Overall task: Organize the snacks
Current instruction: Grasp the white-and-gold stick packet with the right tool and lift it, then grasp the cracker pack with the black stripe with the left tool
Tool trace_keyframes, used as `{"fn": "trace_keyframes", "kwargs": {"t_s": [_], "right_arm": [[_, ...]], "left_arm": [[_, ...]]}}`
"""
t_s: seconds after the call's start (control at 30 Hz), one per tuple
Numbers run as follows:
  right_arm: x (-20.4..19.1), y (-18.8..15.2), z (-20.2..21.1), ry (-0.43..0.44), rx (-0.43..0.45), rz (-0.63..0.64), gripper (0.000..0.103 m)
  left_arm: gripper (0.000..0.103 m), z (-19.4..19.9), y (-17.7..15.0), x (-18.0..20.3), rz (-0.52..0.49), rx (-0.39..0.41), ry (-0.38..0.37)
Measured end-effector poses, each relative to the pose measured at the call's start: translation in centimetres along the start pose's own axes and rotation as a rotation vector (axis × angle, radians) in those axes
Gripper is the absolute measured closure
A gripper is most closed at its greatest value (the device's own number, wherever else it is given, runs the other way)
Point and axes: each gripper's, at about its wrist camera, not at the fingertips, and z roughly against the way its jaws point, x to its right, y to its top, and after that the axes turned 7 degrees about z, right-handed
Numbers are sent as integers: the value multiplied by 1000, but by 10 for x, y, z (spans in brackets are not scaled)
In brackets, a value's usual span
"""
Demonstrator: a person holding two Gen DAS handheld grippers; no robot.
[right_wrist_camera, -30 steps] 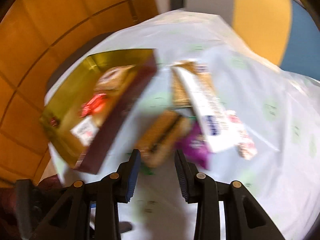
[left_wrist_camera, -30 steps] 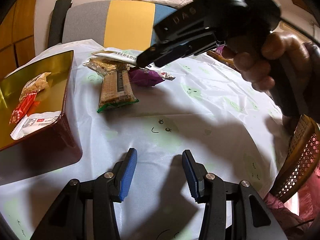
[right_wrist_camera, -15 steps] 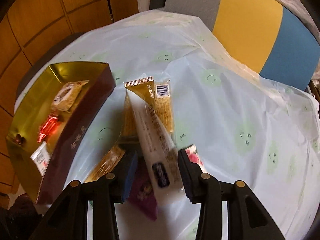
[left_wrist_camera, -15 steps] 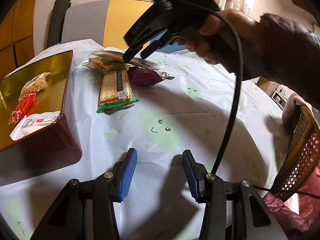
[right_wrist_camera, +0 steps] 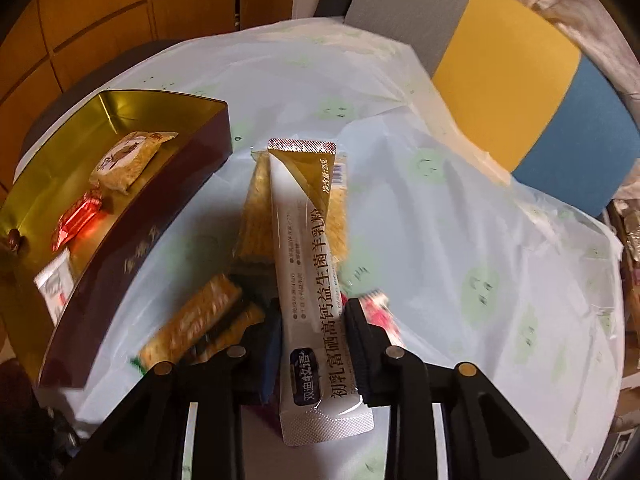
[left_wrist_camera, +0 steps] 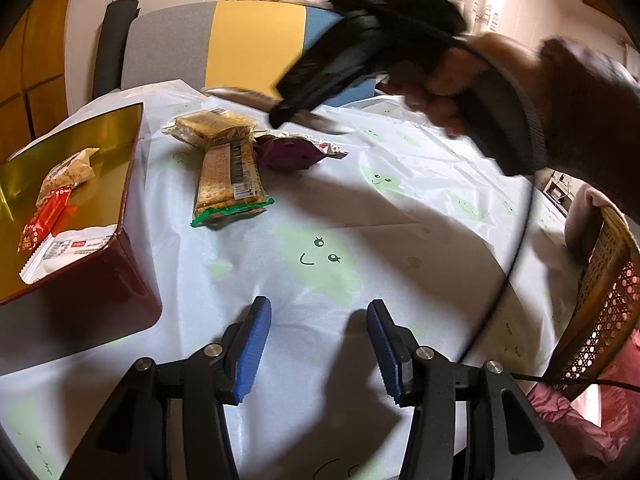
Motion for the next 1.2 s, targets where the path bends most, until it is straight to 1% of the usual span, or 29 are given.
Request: {"fn": "trace_keyframes", "kwargs": {"t_s": [0.1, 0.23, 0.4, 0.5, 0.6, 0.63, 0.7, 0.77, 0.9, 1.0, 1.03, 1.1, 1.13, 1.2], "right_arm": [[6, -20, 14, -9, -2, -12, 73], [20, -63, 22, -28, -46, -66, 73], [30, -116, 18, -13, -122, -118, 73], [33, -132, 16, 14, -143, -141, 70], [42, -137, 17, 55, -127, -187, 67], [45, -138, 17, 66, -122, -200, 64], [50, -138, 16, 72, -120, -221, 62], [52, -136, 17, 83, -113, -233, 61], [55, -131, 19, 71, -102, -233, 61], [55, -132, 22, 55, -94, -233, 61], [54, -134, 24, 54, -95, -233, 61], [52, -134, 24, 38, -99, -220, 61], [50, -132, 22, 32, -101, -213, 61], [47, -127, 20, 28, -100, -202, 61]], "left_arm": [[52, 0, 0, 0, -1, 0, 4], [52, 0, 0, 2, -3, -2, 11], [51, -2, 4, 4, 5, -23, 21], [51, -4, 8, 7, 10, -44, 38], [50, -6, 15, 8, 34, -74, 53], [50, -6, 17, 7, 47, -85, 54], [50, -5, 22, 6, 70, -103, 61], [50, 0, 29, 6, 90, -105, 61], [50, 9, 49, 12, 83, -97, 62], [51, 10, 71, 10, 103, -107, 78], [52, 8, 79, 8, 105, -115, 94], [64, 2, 94, 5, 100, -138, 131], [65, -4, 101, 2, 101, -159, 152], [66, -17, 115, -7, 127, -200, 168]]}}
